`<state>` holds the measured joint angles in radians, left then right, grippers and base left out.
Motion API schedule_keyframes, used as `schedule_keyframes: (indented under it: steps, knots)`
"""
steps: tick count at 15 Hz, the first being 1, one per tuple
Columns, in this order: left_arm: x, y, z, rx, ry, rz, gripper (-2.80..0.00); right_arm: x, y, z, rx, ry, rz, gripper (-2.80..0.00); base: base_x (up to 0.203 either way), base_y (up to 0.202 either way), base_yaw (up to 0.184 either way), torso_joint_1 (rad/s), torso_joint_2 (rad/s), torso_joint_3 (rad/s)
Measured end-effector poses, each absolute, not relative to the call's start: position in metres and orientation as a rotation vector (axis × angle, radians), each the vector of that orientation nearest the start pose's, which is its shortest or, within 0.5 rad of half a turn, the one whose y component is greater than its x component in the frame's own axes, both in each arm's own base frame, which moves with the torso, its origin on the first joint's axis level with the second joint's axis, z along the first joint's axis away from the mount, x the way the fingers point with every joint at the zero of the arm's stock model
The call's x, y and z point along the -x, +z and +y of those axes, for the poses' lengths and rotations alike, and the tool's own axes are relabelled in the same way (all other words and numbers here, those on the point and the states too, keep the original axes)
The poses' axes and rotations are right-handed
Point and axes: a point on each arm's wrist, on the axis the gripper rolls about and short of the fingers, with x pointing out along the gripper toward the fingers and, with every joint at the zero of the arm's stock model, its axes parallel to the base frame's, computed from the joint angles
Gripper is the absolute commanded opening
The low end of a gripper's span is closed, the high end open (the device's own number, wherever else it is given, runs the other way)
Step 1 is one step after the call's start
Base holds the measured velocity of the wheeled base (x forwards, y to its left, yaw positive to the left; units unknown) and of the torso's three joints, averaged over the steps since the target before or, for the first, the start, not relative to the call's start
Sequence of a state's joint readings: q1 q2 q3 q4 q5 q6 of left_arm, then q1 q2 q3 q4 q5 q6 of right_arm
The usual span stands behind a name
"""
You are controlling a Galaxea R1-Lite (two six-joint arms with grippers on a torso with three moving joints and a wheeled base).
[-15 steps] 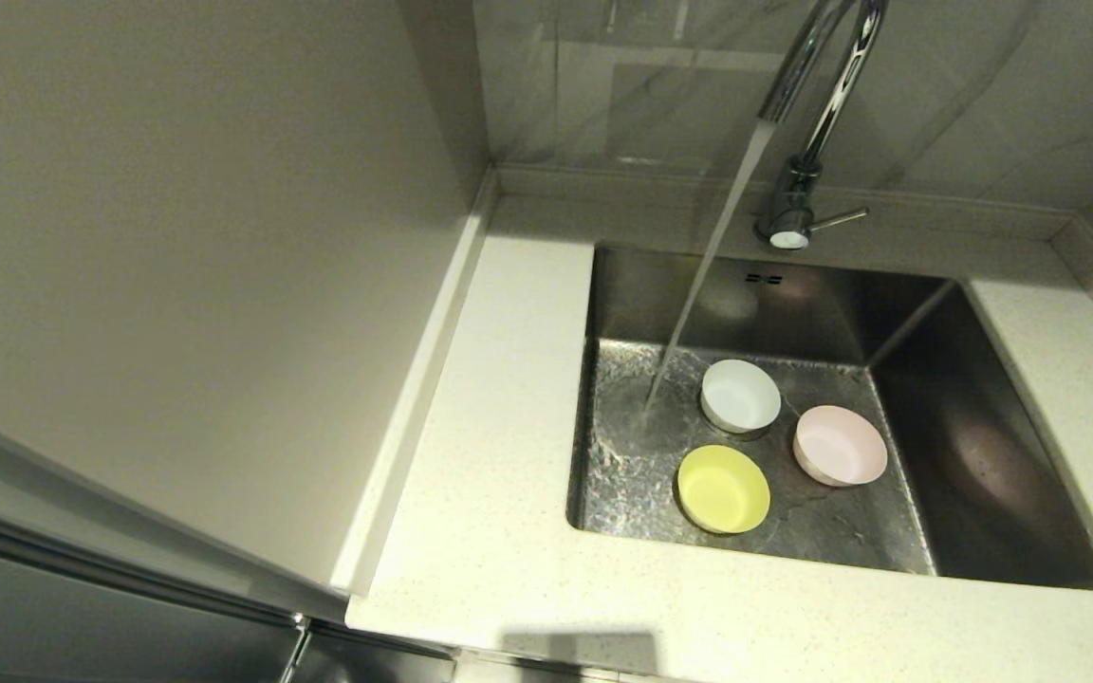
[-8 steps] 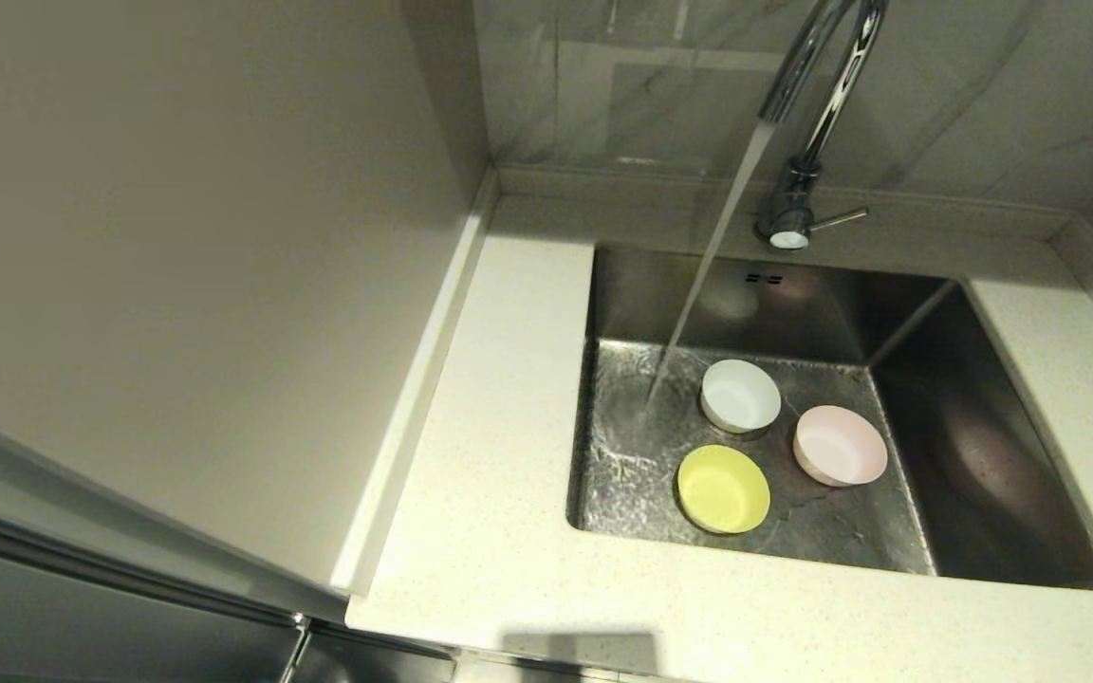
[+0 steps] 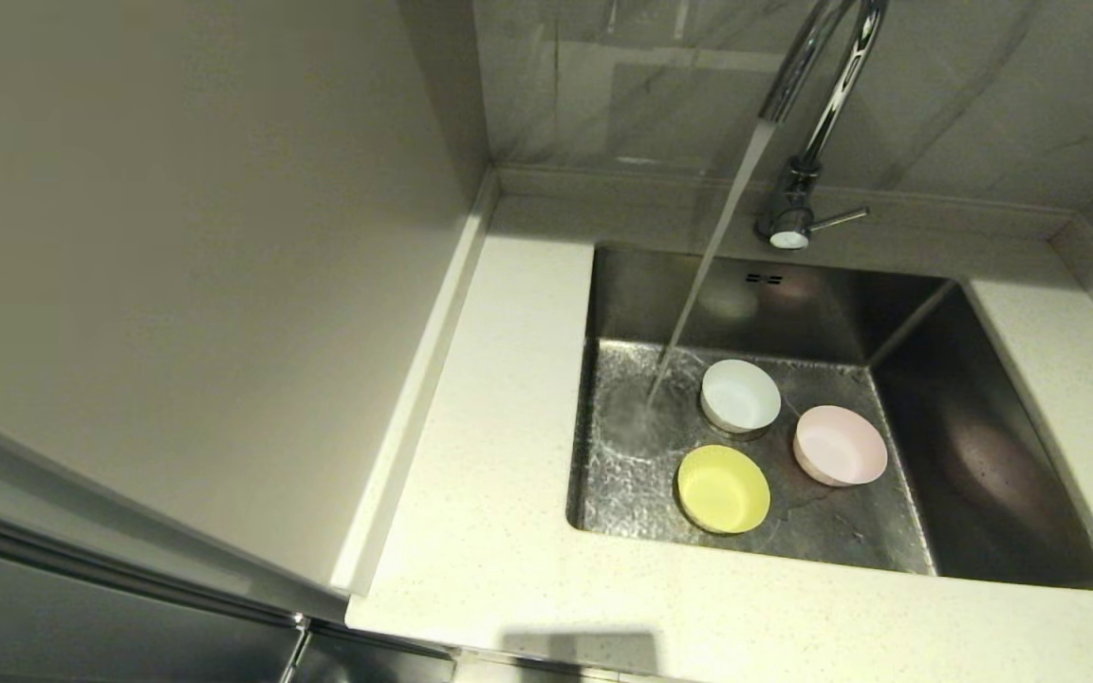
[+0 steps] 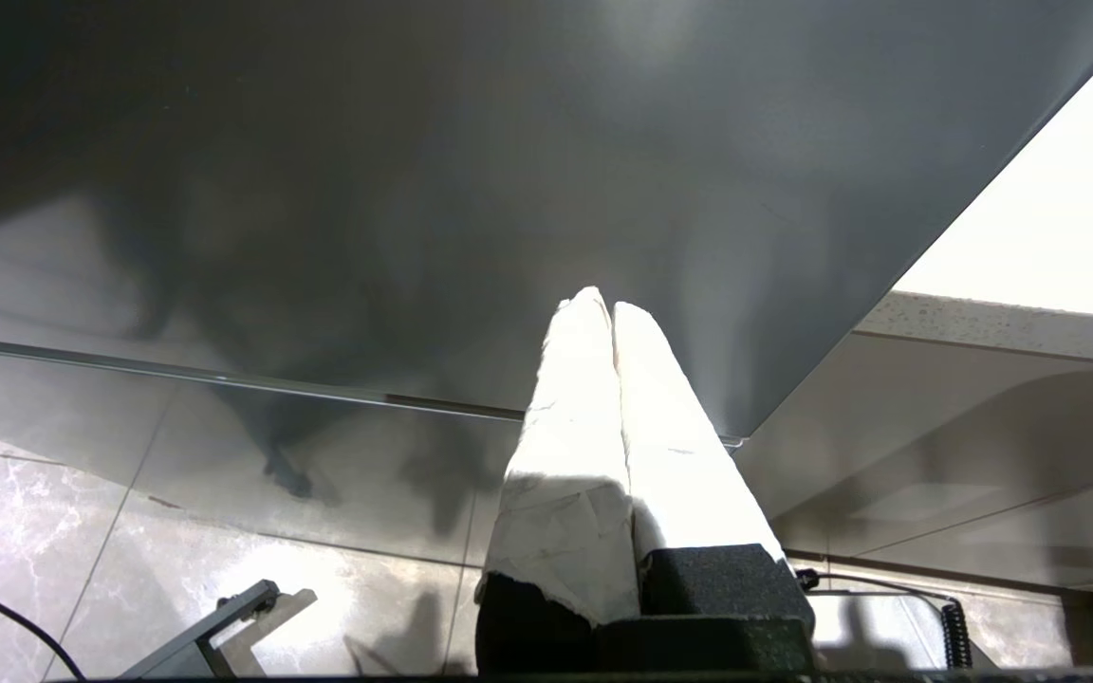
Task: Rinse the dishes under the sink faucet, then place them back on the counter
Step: Wait for the water to rinse the bowl, then turn off the faucet
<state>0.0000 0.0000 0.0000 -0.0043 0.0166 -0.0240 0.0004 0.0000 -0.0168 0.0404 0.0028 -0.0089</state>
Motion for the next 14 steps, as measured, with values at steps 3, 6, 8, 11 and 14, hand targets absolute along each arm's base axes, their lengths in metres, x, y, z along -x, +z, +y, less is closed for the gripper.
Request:
schedule_keyframes:
  steps: [3, 6, 8, 11, 14]
  knots:
    - [0.023, 0.076, 0.0, 0.024, 0.016, -0.004, -2.8, 0.024, 0.076, 0.0, 0.009, 0.004, 0.023, -2.8, 0.0, 0.0, 0.0, 0.0, 0.0, 0.0]
    - [0.023, 0.076, 0.0, 0.024, 0.016, -0.004, -2.8, 0.024, 0.076, 0.0, 0.048, 0.009, 0.021, -2.8, 0.0, 0.0, 0.0, 0.0, 0.0, 0.0]
    - [0.023, 0.076, 0.0, 0.024, 0.017, -0.004, -2.8, 0.023, 0.077, 0.0, 0.06, 0.002, -0.009, -2.8, 0.0, 0.0, 0.0, 0.0, 0.0, 0.0]
    - [0.023, 0.076, 0.0, 0.023, 0.016, -0.004, -2.8, 0.03, 0.111, 0.0, 0.009, -0.004, -0.113, -2.8, 0.0, 0.0, 0.0, 0.0, 0.0, 0.0]
    - [0.023, 0.076, 0.0, 0.024, 0.016, -0.004, -2.8, 0.026, 0.173, 0.0, -0.141, -0.001, -0.138, -2.8, 0.0, 0.0, 0.0, 0.0, 0.0, 0.0]
